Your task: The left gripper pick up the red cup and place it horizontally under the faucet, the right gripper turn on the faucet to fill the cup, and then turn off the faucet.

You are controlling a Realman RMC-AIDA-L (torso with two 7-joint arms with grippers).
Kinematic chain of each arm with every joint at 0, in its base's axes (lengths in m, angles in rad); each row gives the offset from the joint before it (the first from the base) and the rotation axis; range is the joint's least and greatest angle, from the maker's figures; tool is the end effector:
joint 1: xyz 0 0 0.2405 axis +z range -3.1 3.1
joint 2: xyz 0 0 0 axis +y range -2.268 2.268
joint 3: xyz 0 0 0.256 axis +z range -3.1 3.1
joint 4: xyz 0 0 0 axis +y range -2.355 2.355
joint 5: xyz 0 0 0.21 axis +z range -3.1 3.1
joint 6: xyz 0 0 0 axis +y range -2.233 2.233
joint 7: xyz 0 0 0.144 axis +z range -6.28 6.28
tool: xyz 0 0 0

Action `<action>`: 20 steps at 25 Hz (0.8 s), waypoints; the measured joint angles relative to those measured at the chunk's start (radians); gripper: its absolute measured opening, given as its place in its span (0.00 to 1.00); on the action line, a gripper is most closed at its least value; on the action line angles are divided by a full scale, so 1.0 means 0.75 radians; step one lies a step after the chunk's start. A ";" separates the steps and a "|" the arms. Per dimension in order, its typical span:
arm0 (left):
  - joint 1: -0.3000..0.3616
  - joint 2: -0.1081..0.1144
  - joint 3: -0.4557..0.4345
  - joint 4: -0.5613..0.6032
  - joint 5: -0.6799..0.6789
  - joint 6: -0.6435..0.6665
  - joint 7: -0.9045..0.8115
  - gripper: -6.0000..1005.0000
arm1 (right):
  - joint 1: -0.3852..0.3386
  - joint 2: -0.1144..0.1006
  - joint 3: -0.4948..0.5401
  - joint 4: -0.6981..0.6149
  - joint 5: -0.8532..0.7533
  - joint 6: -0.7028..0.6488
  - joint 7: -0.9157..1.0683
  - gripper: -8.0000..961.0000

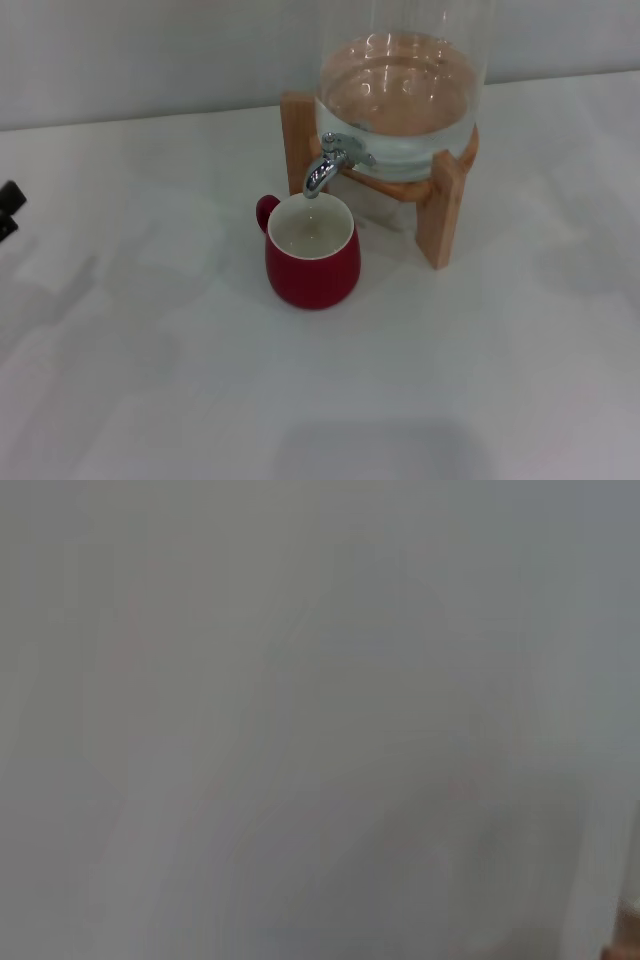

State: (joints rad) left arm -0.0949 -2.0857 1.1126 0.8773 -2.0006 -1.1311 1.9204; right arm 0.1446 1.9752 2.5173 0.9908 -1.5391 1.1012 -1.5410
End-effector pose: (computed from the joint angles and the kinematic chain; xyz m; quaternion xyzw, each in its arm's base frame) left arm -0.3109 0.3015 0.0508 -0.7970 -0.2684 -0.3501 0.4125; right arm 0.3766 0.2974 0.1862 -0.7151 0.3540 0.2740 0.5369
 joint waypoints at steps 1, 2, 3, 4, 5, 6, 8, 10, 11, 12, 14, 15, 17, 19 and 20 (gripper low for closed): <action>0.004 0.000 0.001 0.004 0.017 -0.002 0.015 0.88 | -0.001 0.000 0.000 0.000 0.000 -0.001 0.000 0.75; 0.008 0.000 0.006 0.009 0.029 -0.007 0.034 0.88 | -0.001 0.000 0.001 0.000 0.000 -0.002 0.000 0.75; 0.012 0.000 0.015 0.013 0.039 -0.012 0.055 0.88 | -0.002 0.000 0.004 0.000 0.000 -0.003 0.000 0.75; 0.015 0.000 0.024 0.017 0.040 -0.014 0.073 0.88 | -0.002 0.001 0.009 0.000 0.001 -0.006 0.000 0.75; 0.020 0.000 0.034 0.021 0.037 -0.016 0.089 0.88 | -0.002 0.002 0.012 0.000 0.001 -0.009 0.000 0.75; 0.022 0.000 0.039 0.024 0.029 -0.017 0.096 0.88 | -0.002 0.005 0.020 0.000 0.001 -0.012 -0.001 0.75; 0.023 0.000 0.044 0.024 0.007 -0.023 0.093 0.88 | -0.001 0.011 0.030 0.000 0.001 -0.017 -0.004 0.75; 0.023 0.001 0.045 0.019 -0.021 -0.029 0.088 0.88 | 0.001 0.015 0.035 -0.001 0.001 -0.019 -0.010 0.75; 0.022 0.001 0.044 0.019 -0.032 -0.030 0.086 0.88 | 0.001 0.016 0.035 -0.001 0.001 -0.019 -0.012 0.75; 0.021 0.001 0.043 0.019 -0.036 -0.030 0.082 0.88 | 0.001 0.016 0.036 -0.001 0.001 -0.019 -0.013 0.75; 0.018 0.001 0.042 0.018 -0.039 -0.030 0.057 0.88 | 0.001 0.018 0.036 -0.001 0.001 -0.019 -0.014 0.75; 0.016 0.003 0.041 0.018 -0.039 -0.028 0.038 0.88 | 0.001 0.018 0.036 -0.001 0.001 -0.018 -0.013 0.75; 0.011 0.006 0.039 0.018 -0.038 -0.025 -0.002 0.88 | -0.001 0.018 0.036 -0.002 0.001 -0.015 -0.013 0.75; 0.009 0.007 0.037 0.018 -0.034 -0.023 -0.021 0.88 | -0.002 0.018 0.035 -0.002 0.001 -0.012 -0.013 0.75; 0.010 0.007 0.036 0.018 -0.034 -0.022 -0.026 0.88 | -0.002 0.018 0.035 -0.002 0.001 -0.010 -0.012 0.75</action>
State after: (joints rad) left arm -0.0877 -2.0803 1.1399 0.8904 -2.0258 -1.1478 1.9012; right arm 0.1430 1.9887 2.5437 0.9895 -1.5385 1.0934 -1.5501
